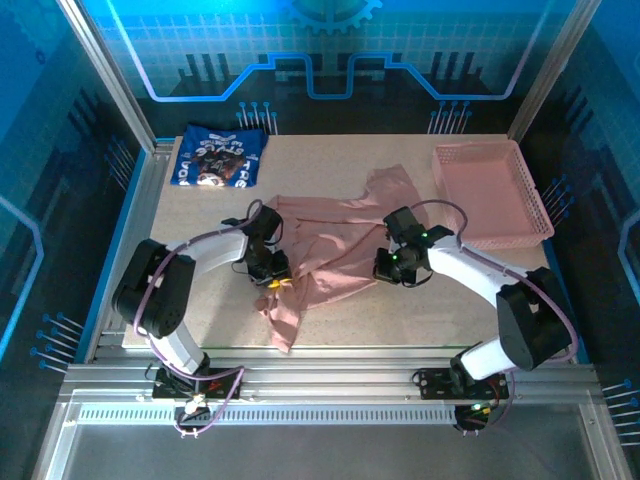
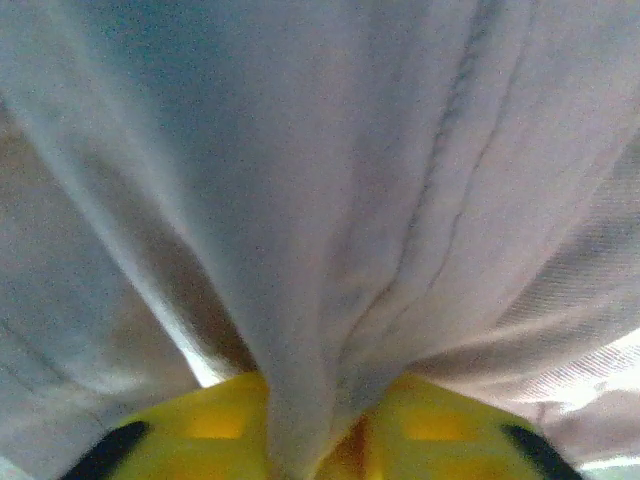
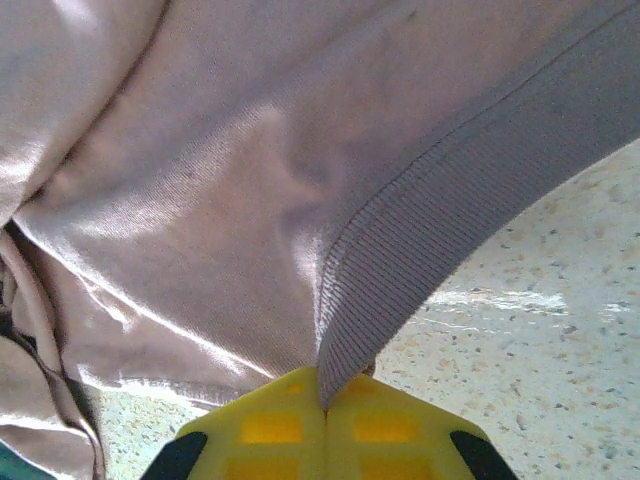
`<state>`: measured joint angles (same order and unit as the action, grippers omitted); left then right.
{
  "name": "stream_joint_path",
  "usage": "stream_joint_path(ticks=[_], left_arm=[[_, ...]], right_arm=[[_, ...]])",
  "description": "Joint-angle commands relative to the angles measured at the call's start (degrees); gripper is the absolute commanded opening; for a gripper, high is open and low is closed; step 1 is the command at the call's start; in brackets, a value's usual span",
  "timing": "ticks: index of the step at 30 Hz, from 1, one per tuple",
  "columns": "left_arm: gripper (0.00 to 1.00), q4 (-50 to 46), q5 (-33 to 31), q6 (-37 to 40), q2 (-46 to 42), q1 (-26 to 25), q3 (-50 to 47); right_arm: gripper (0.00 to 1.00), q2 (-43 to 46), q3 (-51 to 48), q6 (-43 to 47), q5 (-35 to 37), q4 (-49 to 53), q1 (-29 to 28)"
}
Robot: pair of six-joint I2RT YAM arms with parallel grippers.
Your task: Fold and stack the t-shirts
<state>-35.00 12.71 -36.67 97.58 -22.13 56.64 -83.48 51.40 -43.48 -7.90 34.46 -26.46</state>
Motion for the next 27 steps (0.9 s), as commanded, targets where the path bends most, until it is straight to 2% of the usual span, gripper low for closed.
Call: stream_joint_path(ticks=[1,7,15,19,23,27], left_arm=[[0.0,-4.9,-3.48,3.74,-0.9,2.44,5.13],[0.0,-3.82,-1.29,4.75,-7.54,15.44,10.71],[0.0,-4.1,4.57,8.98,-5.94,28.21,16.63],[0.0,-3.13,7.21,11.43,-4.46,30.21,17.36],[0.0,-3.21,9.07,12.86,0.91,30.23,19.97],[0.0,-1.46,11.29,12.45,7.96,29.61,24.83]], right_arm=[[0.0,3.9,-0.68,2.07,1.34,3.99,2.81],[0.0,9.67,-3.01,7.55,1.71,8.04,12.31],[0.0,13.58,-1.56,16.14,0.76,13.44,24.03],[0.0,12.95,1.52,20.81,0.47,15.52,28.59],[0.0,8.29,6.92,24.02,0.52,14.9,31.09],[0.0,-4.14,17.13,25.12,-2.39,12.27,31.21]])
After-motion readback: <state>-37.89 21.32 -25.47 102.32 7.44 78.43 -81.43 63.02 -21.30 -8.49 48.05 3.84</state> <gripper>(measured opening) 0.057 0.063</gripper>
